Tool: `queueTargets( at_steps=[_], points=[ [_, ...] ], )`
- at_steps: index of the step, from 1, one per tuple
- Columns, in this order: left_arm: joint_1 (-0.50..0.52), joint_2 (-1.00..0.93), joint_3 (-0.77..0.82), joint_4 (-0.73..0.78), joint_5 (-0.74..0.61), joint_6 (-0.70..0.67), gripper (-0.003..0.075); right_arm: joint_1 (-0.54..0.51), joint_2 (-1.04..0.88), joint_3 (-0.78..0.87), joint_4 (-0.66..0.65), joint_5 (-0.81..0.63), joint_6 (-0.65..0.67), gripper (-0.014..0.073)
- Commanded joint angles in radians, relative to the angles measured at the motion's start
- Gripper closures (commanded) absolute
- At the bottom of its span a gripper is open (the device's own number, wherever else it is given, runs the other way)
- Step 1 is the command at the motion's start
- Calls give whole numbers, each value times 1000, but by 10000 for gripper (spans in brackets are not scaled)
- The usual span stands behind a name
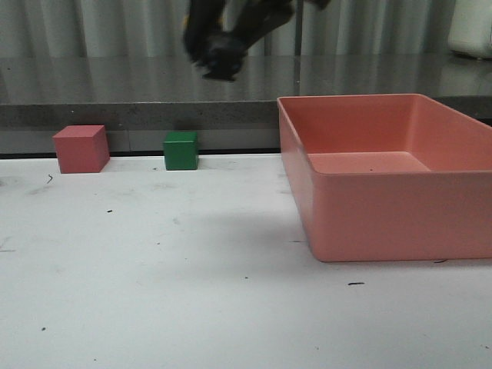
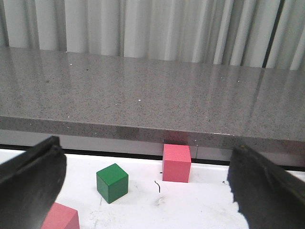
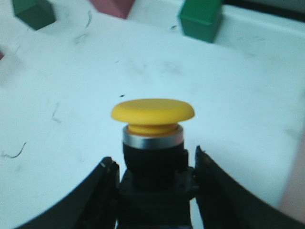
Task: Place and stand button with both arms
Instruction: 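Lift the button out of the bin and carry it toward the cubes, then lower the button onto the table and open the right gripper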
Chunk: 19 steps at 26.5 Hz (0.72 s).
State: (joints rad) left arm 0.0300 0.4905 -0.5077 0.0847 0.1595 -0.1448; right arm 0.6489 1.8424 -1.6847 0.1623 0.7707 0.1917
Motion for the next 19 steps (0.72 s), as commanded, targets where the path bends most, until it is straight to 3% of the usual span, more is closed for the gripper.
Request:
queueTargets(
  at_steps=[1,7,19],
  points=[
    [0,9,-34,2,-83,-8,60,57,44,-78,53,-79,-1,400],
    [0,9,-34,2,-81,-8,60,76,178,-122,179,-113,27,400],
    [0,9,-34,2,-81,-8,60,59,305,-122,187,-149,209,400]
  ],
)
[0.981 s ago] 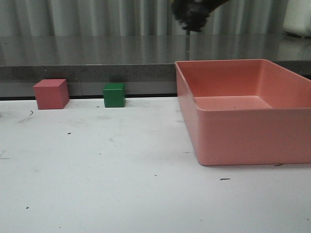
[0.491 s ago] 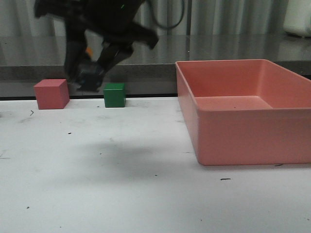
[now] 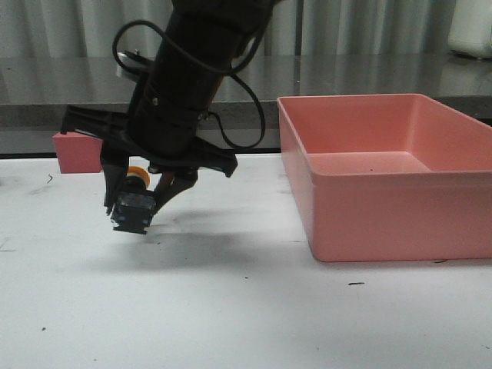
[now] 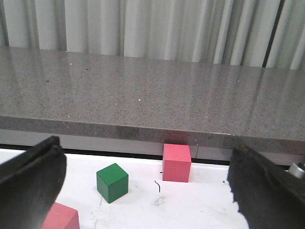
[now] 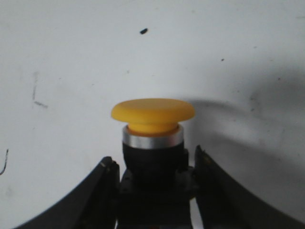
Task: Place and stand button with both arms
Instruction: 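Lower the button onto the table and open the right gripper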
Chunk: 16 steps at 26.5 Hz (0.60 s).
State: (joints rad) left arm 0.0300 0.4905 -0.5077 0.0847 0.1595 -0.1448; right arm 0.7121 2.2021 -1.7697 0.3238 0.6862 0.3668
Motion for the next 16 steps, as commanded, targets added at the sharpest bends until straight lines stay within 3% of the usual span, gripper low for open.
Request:
queueTargets(
  at_steps=[1,16],
  points=[
    [0,9,-34,2,-81,-8,60,-4,-49,-37,26,-71,39,400],
    [0,9,-34,2,-81,-8,60,-25,-21,-37,22,-73,60,398]
  ],
)
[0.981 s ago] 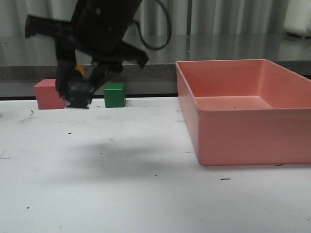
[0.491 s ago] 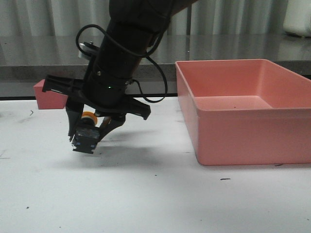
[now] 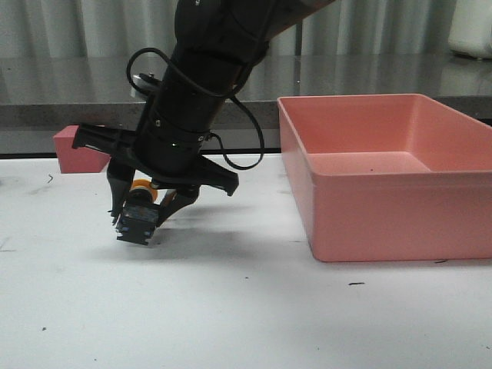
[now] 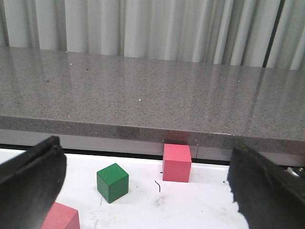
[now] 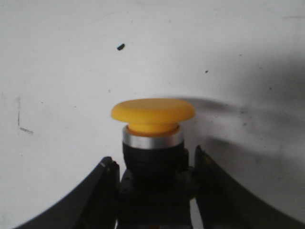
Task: Place and stand button with both arms
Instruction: 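Lower the button onto the table and open the right gripper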
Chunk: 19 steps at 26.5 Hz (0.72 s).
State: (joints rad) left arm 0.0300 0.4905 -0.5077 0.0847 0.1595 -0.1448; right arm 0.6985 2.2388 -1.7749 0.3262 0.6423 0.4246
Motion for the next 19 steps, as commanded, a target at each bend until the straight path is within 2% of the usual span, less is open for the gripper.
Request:
queueTargets(
  at_steps=[1,5,11,19],
  points=[
    [0,9,-34,2,-81,-8,60,-11,-57,-32,20,-29,2,396],
    [0,9,-34,2,-81,-8,60,-12,-57,-32,20,-27,2,379],
    [0,9,-34,2,-81,-8,60,-12,-51,-32,20,-9,2,277],
    [0,9,-34,2,-81,-8,60,-12,-46,-32,20,7,2,182]
  ],
)
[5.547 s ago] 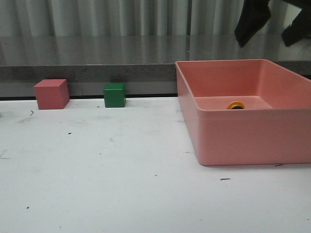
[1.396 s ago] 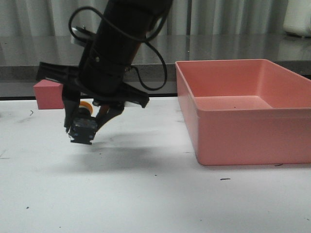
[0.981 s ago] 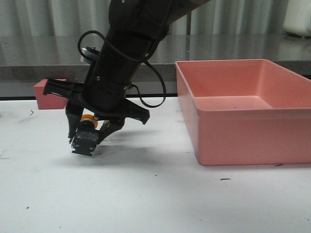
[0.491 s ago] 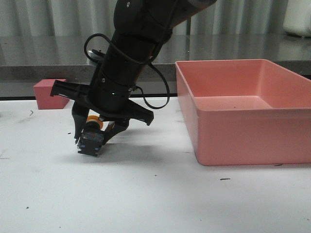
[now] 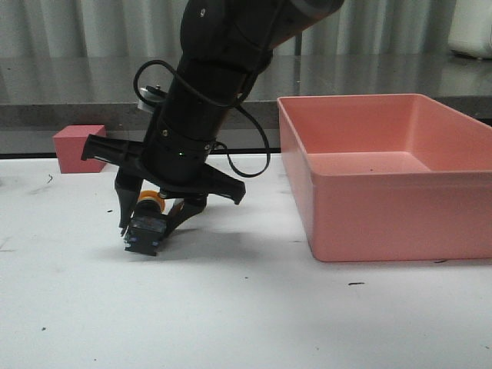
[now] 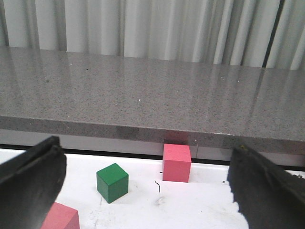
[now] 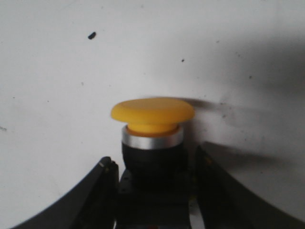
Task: Place and stand button with both arms
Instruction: 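Lower the button onto the table and open the right gripper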
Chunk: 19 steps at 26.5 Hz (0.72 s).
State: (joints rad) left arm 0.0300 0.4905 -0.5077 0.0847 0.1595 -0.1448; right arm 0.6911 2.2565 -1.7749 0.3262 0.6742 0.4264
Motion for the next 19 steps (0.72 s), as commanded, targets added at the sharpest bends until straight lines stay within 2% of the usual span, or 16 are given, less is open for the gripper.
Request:
queueTargets(
  at_steps=[1,11,16,19],
  points=[
    [0,9,-34,2,-81,-8,60,-5,-65,-32,20,-24,1,168],
    [0,9,-34,2,-81,-8,60,-5,-82,-49,31,-2,0,16],
    [0,9,-34,2,-81,-8,60,-5,-148,-103,23,31,-19,28],
    [0,9,-34,2,-81,-8,60,-5,-201,-122,22,39,-106,140]
  ],
)
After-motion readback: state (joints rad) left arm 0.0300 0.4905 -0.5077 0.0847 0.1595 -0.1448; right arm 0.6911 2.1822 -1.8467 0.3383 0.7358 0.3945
